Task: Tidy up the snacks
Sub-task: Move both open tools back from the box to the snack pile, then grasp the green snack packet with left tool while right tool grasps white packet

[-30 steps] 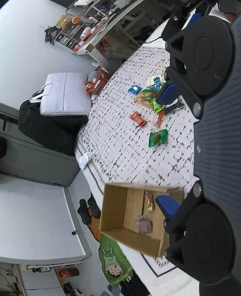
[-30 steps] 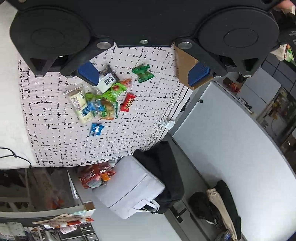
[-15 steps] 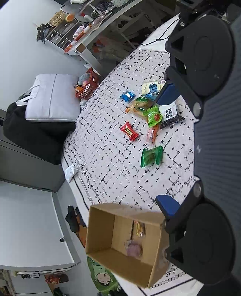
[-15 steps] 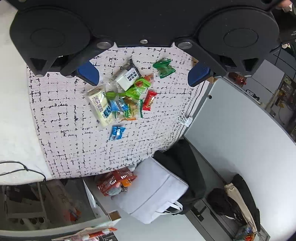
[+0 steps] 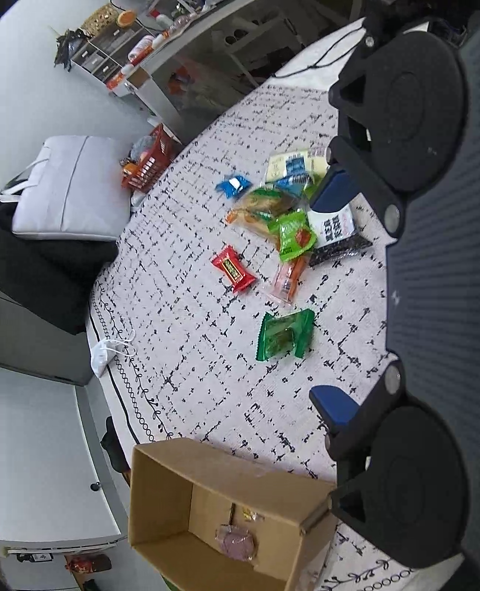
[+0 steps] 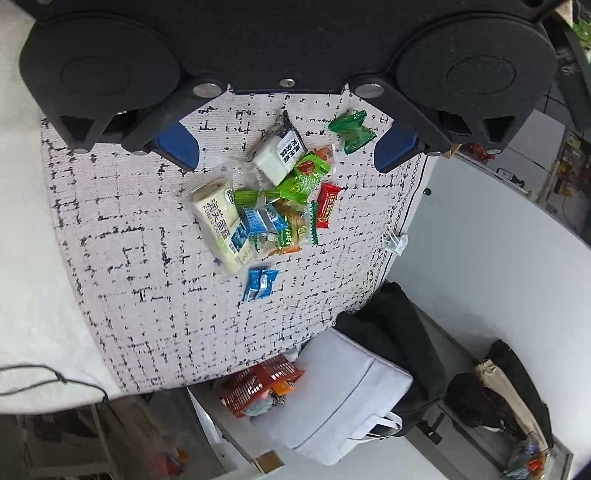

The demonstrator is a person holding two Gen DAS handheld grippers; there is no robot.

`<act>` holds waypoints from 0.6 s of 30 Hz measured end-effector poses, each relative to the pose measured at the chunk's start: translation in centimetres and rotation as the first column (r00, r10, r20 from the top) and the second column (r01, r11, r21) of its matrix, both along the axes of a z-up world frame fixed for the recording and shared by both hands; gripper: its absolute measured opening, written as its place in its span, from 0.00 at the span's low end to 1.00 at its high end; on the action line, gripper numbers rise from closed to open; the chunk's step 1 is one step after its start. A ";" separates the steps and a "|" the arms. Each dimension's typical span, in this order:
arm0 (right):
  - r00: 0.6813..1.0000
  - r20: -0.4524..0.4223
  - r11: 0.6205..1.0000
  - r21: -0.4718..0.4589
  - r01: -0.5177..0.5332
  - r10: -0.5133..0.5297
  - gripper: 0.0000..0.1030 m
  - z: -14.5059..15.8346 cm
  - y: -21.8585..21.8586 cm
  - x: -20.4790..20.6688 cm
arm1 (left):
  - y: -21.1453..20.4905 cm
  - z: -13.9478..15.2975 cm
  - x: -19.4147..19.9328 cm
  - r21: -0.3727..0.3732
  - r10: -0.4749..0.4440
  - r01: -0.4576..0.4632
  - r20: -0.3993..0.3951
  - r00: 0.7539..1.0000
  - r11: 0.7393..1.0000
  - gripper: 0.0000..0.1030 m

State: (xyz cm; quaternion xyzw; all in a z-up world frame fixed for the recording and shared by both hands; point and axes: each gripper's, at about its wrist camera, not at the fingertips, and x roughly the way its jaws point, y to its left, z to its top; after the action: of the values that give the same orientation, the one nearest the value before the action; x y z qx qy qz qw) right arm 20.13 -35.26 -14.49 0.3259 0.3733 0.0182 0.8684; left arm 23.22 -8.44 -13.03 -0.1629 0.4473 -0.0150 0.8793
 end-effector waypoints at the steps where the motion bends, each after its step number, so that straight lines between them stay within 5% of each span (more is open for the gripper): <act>1: 1.000 -0.002 1.000 0.007 -0.002 0.002 0.97 -0.3 0.1 0.2 | -0.1 -0.4 0.3 0.005 0.004 -0.004 -0.002 1.000 1.000 0.97; 7: 0.996 -0.084 0.998 0.055 0.041 -0.036 0.77 -3.6 0.1 1.9 | 0.2 -2.6 2.3 0.034 0.029 -0.028 -0.025 0.999 0.999 0.94; 18: 0.988 -0.151 0.992 0.118 0.053 -0.035 0.71 -7.0 2.1 4.0 | 1.7 -6.7 5.7 0.034 0.068 -0.065 -0.075 0.995 0.997 0.83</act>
State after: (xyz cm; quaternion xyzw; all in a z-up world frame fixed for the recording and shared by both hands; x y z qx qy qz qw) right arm 24.11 -33.15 -21.53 0.3869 0.4281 -0.0025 0.8167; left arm 28.97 -6.78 -19.69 -0.1645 0.4748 0.0274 0.8642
